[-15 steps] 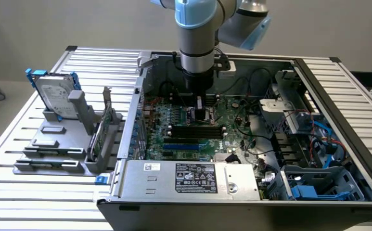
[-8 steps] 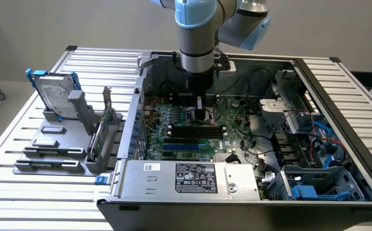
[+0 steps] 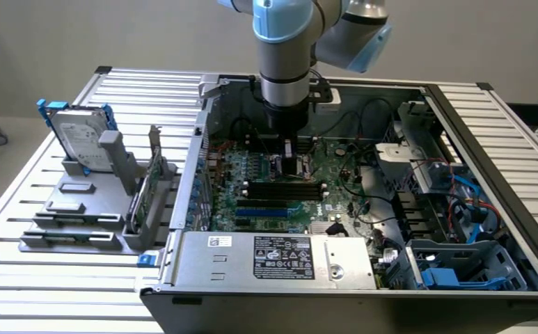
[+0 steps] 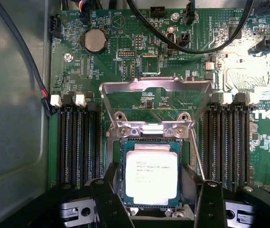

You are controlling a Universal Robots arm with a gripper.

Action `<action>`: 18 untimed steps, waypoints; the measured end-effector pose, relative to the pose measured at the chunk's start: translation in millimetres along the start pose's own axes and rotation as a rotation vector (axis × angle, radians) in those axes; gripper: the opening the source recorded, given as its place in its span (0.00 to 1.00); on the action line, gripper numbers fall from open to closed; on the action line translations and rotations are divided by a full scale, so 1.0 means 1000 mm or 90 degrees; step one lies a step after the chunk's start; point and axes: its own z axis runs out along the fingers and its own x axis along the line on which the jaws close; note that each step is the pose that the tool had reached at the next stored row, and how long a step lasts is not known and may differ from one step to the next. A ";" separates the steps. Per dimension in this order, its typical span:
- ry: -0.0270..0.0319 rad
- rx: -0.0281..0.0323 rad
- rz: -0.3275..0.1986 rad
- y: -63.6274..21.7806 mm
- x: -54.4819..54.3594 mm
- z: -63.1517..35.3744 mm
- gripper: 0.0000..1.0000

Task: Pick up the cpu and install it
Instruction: 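Place the cpu into insertion slot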

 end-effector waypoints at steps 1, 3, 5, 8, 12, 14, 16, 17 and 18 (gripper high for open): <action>-0.0005 0.0006 0.000 -0.0002 0.000 -0.0004 0.62; -0.0006 0.0004 0.000 -0.0001 0.000 -0.0005 0.62; -0.0009 0.0005 0.000 0.0000 0.000 -0.0019 0.62; -0.0007 0.0005 0.000 0.0006 0.000 -0.0070 0.62; -0.0008 0.0005 0.000 0.0020 0.000 -0.0178 0.62; -0.0007 0.0004 0.000 0.0029 0.000 -0.0240 0.62; -0.0007 0.0004 0.000 0.0033 0.001 -0.0293 0.62; -0.0007 0.0004 0.000 0.0034 0.001 -0.0317 0.62; -0.0008 0.0005 0.000 0.0033 0.001 -0.0344 0.62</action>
